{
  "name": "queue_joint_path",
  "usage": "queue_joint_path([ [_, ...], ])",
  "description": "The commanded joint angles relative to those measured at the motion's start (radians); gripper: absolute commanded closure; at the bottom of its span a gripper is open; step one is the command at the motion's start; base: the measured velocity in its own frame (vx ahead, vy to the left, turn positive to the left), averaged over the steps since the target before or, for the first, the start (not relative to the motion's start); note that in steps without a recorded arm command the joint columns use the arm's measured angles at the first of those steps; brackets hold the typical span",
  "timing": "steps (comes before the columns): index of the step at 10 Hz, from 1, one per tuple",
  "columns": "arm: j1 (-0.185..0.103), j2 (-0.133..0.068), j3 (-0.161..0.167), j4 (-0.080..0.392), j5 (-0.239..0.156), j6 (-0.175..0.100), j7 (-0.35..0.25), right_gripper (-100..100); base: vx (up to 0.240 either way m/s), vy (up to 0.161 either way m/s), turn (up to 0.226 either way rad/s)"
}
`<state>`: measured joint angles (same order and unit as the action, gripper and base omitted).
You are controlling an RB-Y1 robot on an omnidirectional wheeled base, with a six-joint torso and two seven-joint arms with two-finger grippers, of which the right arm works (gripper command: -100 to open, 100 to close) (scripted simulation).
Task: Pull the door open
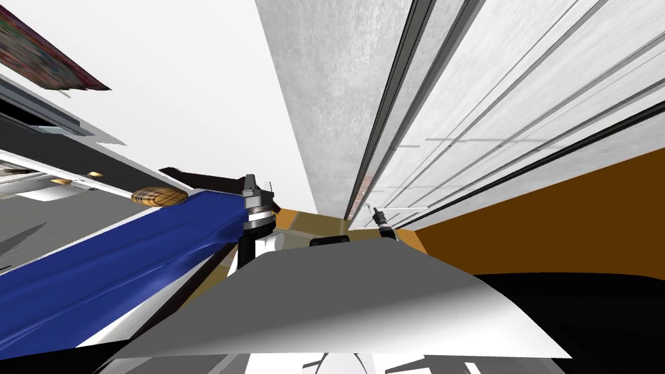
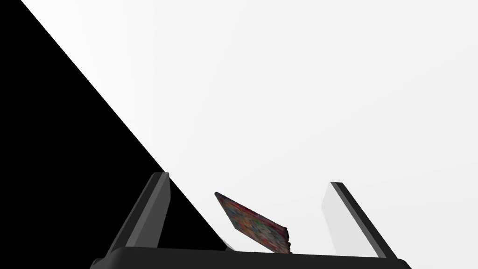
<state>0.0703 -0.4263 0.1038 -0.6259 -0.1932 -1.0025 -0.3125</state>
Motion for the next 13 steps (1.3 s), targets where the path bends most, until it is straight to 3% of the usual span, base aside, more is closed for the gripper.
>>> queue_joint_path([
  [1, 0.009, -0.012, 0.018, 0.002, 0.009, -0.020, -0.020, 100, -0.226, -0.067, 0.077],
  [2, 0.010, -0.008, 0.011, -0.008, 0.005, -0.005, -0.011, 100, -0.098, -0.027, 0.015],
  [10, 0.076, -0.057, 0.061, 0.017, 0.011, -0.121, -0.063, 100, -0.190, -0.063, 0.160],
  [12, 0.088, -0.067, 0.070, 0.022, 0.012, -0.144, -0.073, 100, -0.219, -0.100, 0.170],
  [13, 0.081, -0.062, 0.067, 0.021, 0.012, -0.134, -0.069, 100, -0.101, -0.042, 0.032],
])
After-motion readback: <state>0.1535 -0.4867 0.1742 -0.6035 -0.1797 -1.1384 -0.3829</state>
